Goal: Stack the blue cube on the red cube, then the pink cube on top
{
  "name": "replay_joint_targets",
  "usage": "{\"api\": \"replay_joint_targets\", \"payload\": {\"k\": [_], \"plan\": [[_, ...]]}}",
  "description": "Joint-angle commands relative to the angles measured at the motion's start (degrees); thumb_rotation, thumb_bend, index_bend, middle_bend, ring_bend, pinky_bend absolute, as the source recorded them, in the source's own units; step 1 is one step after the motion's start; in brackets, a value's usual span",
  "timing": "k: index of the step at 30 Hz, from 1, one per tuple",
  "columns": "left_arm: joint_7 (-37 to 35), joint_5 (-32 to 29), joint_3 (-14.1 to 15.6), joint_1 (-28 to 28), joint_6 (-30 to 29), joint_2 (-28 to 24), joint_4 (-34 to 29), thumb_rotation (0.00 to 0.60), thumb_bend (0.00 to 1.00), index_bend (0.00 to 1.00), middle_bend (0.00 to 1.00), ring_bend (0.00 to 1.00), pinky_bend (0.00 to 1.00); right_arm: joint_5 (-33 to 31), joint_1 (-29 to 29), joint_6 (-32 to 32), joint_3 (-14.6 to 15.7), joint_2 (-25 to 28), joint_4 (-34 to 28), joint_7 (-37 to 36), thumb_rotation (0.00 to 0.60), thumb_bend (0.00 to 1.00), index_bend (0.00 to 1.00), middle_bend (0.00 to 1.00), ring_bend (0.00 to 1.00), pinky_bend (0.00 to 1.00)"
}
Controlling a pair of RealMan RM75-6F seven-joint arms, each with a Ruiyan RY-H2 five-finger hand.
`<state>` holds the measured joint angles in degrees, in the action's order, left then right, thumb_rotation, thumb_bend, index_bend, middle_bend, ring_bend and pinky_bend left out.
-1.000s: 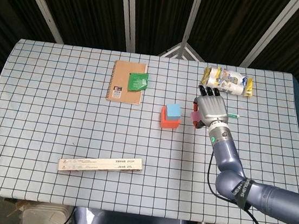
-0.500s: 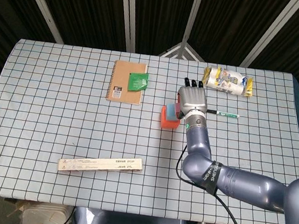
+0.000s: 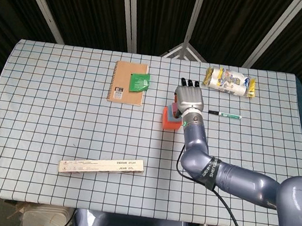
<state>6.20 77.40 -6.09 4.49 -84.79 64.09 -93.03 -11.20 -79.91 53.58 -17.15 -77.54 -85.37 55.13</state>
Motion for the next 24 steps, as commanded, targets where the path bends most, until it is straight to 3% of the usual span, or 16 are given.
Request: {"api": "replay_joint_targets", "payload": {"k": [1,24], "plan": [[0.0,0.0,0.0,-0.1,-0.2,0.0,-0.1,0.600,0.11,0.05,0.00,0.00,0.00,-0.3,0.0,-0.4,-0.2,-0.1,0.6,0.2,0.600,0.44,0.53,0.00,0.01,0.00],[0.4,-0.5,-0.2,0.1,0.1,0.2,0.0,0.600,0.11,0.05,0.00,0.00,0.00,-1.6,0.1,-2.1,0.1,-1.4,2.9,1.7,0.600,0.44,0.53,0.00,0.01,0.00]]}}
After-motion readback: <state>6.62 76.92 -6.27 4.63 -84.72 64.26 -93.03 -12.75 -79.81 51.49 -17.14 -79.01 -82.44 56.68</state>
